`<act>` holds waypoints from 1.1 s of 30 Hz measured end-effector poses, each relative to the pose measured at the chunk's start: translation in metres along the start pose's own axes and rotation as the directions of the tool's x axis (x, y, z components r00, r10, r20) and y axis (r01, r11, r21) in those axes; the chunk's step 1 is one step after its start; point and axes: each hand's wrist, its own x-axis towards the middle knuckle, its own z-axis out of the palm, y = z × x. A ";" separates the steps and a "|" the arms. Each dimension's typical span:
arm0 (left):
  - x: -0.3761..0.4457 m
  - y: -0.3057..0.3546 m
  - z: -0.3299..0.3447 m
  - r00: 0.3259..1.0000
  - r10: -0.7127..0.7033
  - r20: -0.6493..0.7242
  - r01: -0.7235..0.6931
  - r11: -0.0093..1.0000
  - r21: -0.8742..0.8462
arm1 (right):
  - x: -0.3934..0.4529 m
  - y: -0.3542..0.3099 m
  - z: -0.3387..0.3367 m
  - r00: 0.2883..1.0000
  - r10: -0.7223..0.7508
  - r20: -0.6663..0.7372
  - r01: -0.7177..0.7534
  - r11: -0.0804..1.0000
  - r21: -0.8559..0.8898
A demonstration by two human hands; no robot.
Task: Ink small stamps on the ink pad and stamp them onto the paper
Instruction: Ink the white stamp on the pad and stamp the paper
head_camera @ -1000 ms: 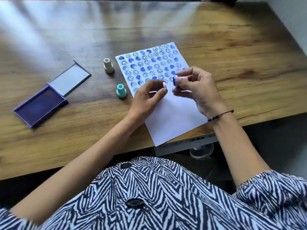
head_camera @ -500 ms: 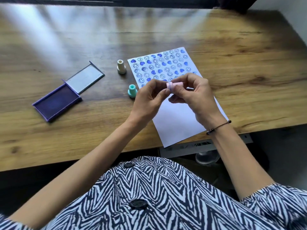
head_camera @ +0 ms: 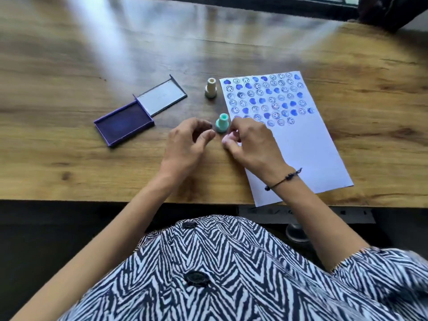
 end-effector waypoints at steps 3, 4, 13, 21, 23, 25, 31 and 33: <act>0.001 -0.005 -0.005 0.999 -0.044 0.003 0.044 0.998 -0.048 | 0.002 -0.004 -0.001 1.000 0.019 0.023 -0.017 0.994 -0.104; 0.001 -0.006 -0.006 0.999 -0.054 0.001 0.054 0.996 -0.066 | 0.005 -0.005 -0.005 0.999 0.037 0.017 -0.035 0.991 -0.126; 0.023 -0.005 -0.015 0.993 -0.110 -0.047 0.098 0.972 -0.213 | 0.120 -0.018 -0.003 0.996 0.066 0.061 -0.048 0.963 -0.266; 0.023 -0.016 -0.043 0.966 -0.197 -0.168 0.112 0.903 -0.416 | 0.111 -0.046 0.006 0.977 0.075 0.200 -0.153 0.898 0.412; 0.020 -0.019 -0.051 0.960 -0.202 -0.192 0.103 0.897 -0.430 | 0.098 -0.060 0.009 0.963 0.032 0.266 -0.187 0.792 0.582; 0.014 -0.024 -0.058 0.958 -0.188 -0.218 0.081 0.903 -0.422 | 0.089 -0.071 0.014 0.952 0.002 0.305 -0.203 0.752 0.627; -0.003 -0.041 -0.081 0.943 -0.204 -0.263 0.043 0.859 -0.510 | 0.082 -0.096 0.039 0.951 -0.061 0.304 -0.165 0.729 0.665; -0.008 -0.046 -0.088 0.928 -0.238 -0.286 0.035 0.821 -0.570 | 0.081 -0.106 0.049 0.956 -0.099 0.277 -0.117 0.737 0.666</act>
